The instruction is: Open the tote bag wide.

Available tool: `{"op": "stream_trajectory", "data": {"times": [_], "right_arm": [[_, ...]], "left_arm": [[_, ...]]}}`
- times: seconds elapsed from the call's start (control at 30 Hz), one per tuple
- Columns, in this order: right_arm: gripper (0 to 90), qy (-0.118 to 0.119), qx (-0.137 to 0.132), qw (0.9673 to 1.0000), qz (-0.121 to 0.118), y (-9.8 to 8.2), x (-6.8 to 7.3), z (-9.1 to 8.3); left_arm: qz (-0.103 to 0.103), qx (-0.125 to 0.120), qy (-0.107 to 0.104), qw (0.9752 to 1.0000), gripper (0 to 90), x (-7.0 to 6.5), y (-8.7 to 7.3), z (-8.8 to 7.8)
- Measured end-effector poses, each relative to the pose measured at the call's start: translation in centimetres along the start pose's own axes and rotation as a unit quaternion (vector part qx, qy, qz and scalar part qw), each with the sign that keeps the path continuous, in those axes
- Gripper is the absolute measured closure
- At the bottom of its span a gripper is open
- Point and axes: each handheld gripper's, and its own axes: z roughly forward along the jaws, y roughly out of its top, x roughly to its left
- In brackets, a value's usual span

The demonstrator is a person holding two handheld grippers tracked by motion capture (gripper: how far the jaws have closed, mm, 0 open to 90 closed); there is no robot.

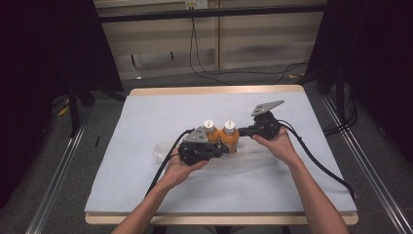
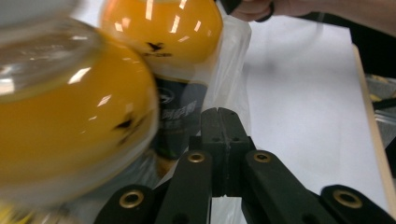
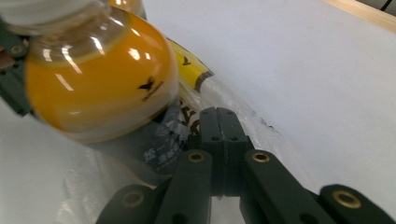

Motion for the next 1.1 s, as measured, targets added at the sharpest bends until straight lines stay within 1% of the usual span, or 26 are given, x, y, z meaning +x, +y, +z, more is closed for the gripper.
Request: {"op": "stream_trajectory", "data": {"times": [0.07,0.1,0.13,0.2,0.27,0.3,0.33,0.37,0.4,0.47,0.5,0.53,0.57,0.6,0.63,0.67,0.7,0.73,0.77,0.8,0.83,0.97,1.0,1.03,1.07,1.1], "right_arm": [[90.0,0.0,0.005,1.0,-0.002,0.2,-0.2,0.5],[90.0,0.0,0.005,1.0,-0.002,0.2,-0.2,0.5],[90.0,0.002,0.005,1.0,-0.001,0.3,-0.2,0.7],[90.0,0.006,0.004,1.0,0.0,0.4,-0.3,0.9],[90.0,0.012,0.005,0.9999,0.004,0.3,-0.5,1.3],[90.0,0.014,0.016,0.9998,0.0,0.1,-0.4,1.9],[90.0,0.012,0.022,0.9997,-0.001,0.1,-0.4,2.1],[90.0,0.012,0.022,0.9997,-0.001,0.1,-0.4,2.1],[90.0,0.015,0.027,0.9995,-0.001,-0.1,-0.4,2.4],[90.0,0.015,0.036,0.9992,0.004,-0.3,-0.6,3.0],[90.0,0.017,0.037,0.9992,0.005,-0.4,-0.7,3.3],[90.0,0.018,0.038,0.9991,0.008,-0.4,-0.7,3.5],[90.0,0.022,0.049,0.9985,0.013,-0.5,-0.9,4.0],[90.0,0.022,0.049,0.9985,0.013,-0.5,-0.9,4.0],[90.0,0.022,0.052,0.9982,0.017,-0.7,-1.1,4.4],[90.0,0.022,0.057,0.9979,0.022,-0.8,-1.2,4.7],[90.0,0.02,0.067,0.9972,0.027,-1.1,-1.5,5.2],[90.0,0.02,0.067,0.9972,0.027,-1.1,-1.5,5.2],[90.0,0.021,0.069,0.9969,0.031,-1.3,-1.6,5.3],[90.0,0.024,0.072,0.9966,0.033,-1.4,-1.6,5.6],[90.0,0.021,0.083,0.9958,0.032,-1.7,-1.7,6.0],[90.0,0.017,0.088,0.9953,0.036,-1.9,-1.9,6.4],[90.0,0.023,0.084,0.9954,0.039,-2.0,-2.0,6.5],[90.0,0.022,0.084,0.9954,0.04,-2.0,-2.1,6.5],[90.0,0.02,0.086,0.9953,0.04,-1.9,-2.1,6.5],[90.0,0.013,0.089,0.9953,0.038,-1.9,-2.0,6.5]], "left_arm": [[-0.004,0.006,-0.001,1.0,90.0,0.2,-0.3,0.4],[0.001,0.014,0.006,0.9999,90.0,0.2,-0.4,0.4],[-0.004,0.011,0.003,0.9999,90.0,0.2,-0.6,0.5],[-0.002,0.017,0.01,0.9998,90.0,0.2,-0.9,0.6],[-0.003,0.022,0.011,0.9997,90.0,0.2,-1.2,0.9],[0.001,0.032,0.009,0.9995,90.0,0.0,-1.5,1.2],[0.001,0.032,0.009,0.9995,90.0,0.0,-1.5,1.2],[0.014,0.042,0.013,0.9989,90.0,0.1,-1.7,1.4],[0.004,0.043,0.012,0.999,90.0,0.2,-2.0,1.6],[0.005,0.051,0.018,0.9985,90.0,0.4,-2.3,1.6],[-0.003,0.048,0.018,0.9987,90.0,0.4,-2.4,1.7],[-0.002,0.047,0.021,0.9987,90.0,0.5,-2.6,1.7],[0.0,0.055,0.022,0.9982,90.0,0.5,-2.6,1.7],[0.001,0.057,0.021,0.9981,90.0,0.5,-2.7,1.8],[0.003,0.06,0.026,0.9978,90.0,0.4,-2.7,1.9],[0.001,0.056,0.023,0.9982,90.0,0.4,-2.9,2.0],[0.002,0.064,0.023,0.9977,90.0,0.3,-3.1,2.3],[0.002,0.064,0.023,0.9977,90.0,0.3,-3.1,2.3],[0.006,0.064,0.023,0.9977,90.0,0.2,-3.2,2.4],[0.01,0.073,0.029,0.9969,90.0,0.0,-3.3,2.4],[0.015,0.073,0.022,0.997,90.0,-0.2,-3.4,2.7],[0.02,0.079,0.029,0.9963,90.0,-0.4,-3.5,2.8],[0.021,0.081,0.029,0.996,90.0,-0.4,-3.6,2.9],[0.024,0.082,0.03,0.9959,90.0,-0.5,-3.7,3.0],[0.028,0.094,0.032,0.9947,90.0,-0.7,-3.8,3.2],[0.035,0.099,0.03,0.994,90.0,-0.7,-3.9,3.3]]}}
